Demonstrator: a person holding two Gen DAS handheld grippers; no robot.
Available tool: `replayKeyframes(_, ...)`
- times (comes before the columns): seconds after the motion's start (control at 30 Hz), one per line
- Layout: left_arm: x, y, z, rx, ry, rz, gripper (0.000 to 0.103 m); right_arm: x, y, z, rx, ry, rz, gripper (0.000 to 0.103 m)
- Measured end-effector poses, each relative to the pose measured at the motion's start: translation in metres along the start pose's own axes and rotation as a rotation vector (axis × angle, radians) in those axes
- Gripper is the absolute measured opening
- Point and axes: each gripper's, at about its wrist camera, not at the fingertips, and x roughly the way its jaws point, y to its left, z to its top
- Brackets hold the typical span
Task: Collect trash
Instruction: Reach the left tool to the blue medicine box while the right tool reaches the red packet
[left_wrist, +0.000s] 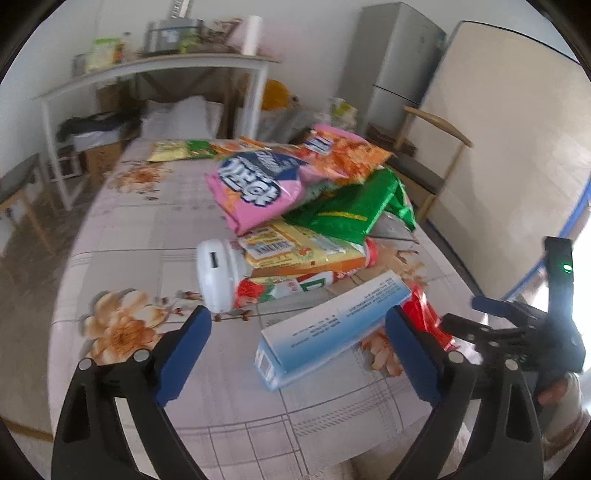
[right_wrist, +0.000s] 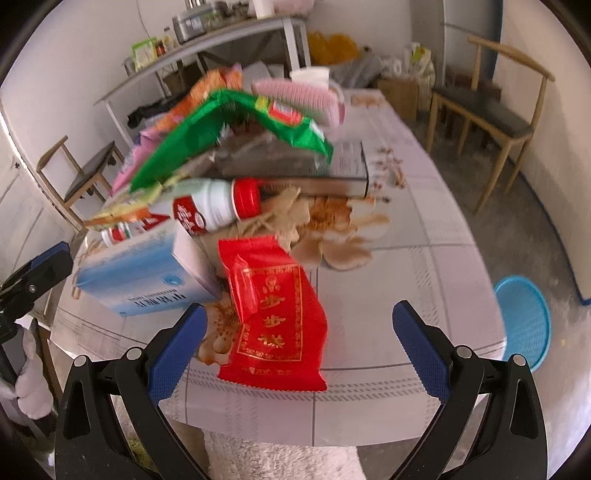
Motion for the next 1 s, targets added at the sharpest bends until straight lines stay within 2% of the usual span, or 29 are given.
replayKeyframes(0.1, 0.01, 0.004, 0.004, 0.027, 0.015, -0.06, 0.093, 0.012, 0.004, -0.001, -0.006, 0.04, -0.014, 0.096)
replayKeyframes(0.23, 0.023, 0.002, 0.006, 0.066, 0.039, -0.069, 0.092, 0.026, 0.008, -0.003, -0.025, 0.084, -0.04, 0.091)
replayKeyframes(0.47, 0.032, -0.012, -0.008, 0.125, 0.091, -0.061, 0.077, 0.03, 0.013, -0.015, -0.067, 0.116, -0.083, 0.077)
replayKeyframes(0.63, 0.031, -0.024, -0.021, 0.167, 0.103, -0.014, 0.067, 0.026, 0.015, -0.023, -0.099, 0.101, -0.109, 0.071)
replayKeyframes(0.77, 0.03, -0.032, -0.027, 0.179, 0.096, 0.032, 0.059, 0.019, 0.016, -0.029, -0.102, 0.083, -0.108, 0.057)
replayKeyframes(1.0, 0.027, -0.042, -0.037, 0.161, 0.056, 0.071, 0.052, 0.02, 0.013, -0.025, -0.11, 0.072, -0.1, 0.053)
